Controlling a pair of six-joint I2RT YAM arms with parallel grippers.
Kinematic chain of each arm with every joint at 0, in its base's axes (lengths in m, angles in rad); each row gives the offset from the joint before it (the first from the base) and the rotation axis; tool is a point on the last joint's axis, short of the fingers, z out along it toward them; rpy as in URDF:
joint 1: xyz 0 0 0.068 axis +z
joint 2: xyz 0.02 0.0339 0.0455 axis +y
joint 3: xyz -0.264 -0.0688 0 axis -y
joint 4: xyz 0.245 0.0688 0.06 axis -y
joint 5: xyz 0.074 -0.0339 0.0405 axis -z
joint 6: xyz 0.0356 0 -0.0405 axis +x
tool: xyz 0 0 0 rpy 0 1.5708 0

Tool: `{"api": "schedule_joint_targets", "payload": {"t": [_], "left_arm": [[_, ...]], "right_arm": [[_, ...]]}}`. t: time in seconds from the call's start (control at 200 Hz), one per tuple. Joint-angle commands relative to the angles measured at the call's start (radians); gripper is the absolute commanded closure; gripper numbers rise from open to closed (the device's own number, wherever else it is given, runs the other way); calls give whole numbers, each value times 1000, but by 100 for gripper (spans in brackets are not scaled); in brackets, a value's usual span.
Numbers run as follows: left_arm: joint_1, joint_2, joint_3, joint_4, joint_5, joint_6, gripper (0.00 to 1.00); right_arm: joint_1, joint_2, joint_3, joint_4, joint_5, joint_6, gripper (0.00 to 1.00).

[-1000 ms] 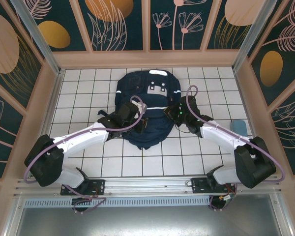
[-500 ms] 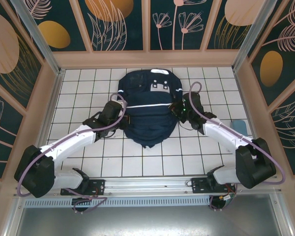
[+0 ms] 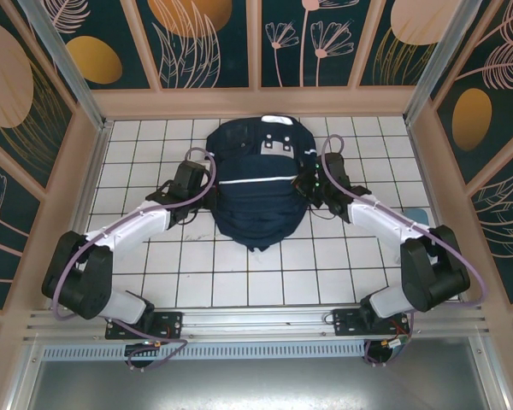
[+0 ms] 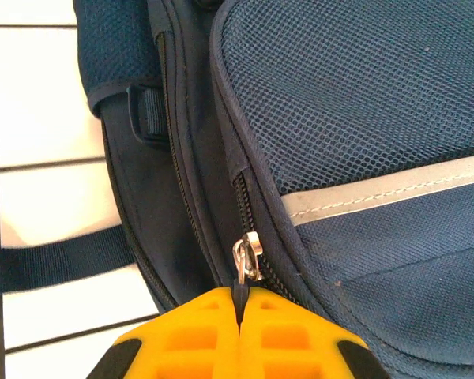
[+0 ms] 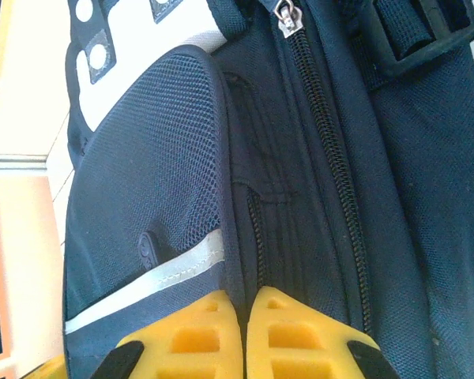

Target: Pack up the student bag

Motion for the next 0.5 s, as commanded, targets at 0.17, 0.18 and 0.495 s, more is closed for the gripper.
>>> {"api": "schedule_joint_targets", "payload": {"t": [0.17,0.18,0.495], "left_arm": [[26,89,87,159,-18,74,100],[26,94,87,154,-15,73,100],[26,-12,57,33,-43,9,47]], "right_arm": [[-33,43,69,-17,11,-98,98],[-33,41,69,-18,10,-100,98],[-40,-116,98,-217,141,-266,42]]}}
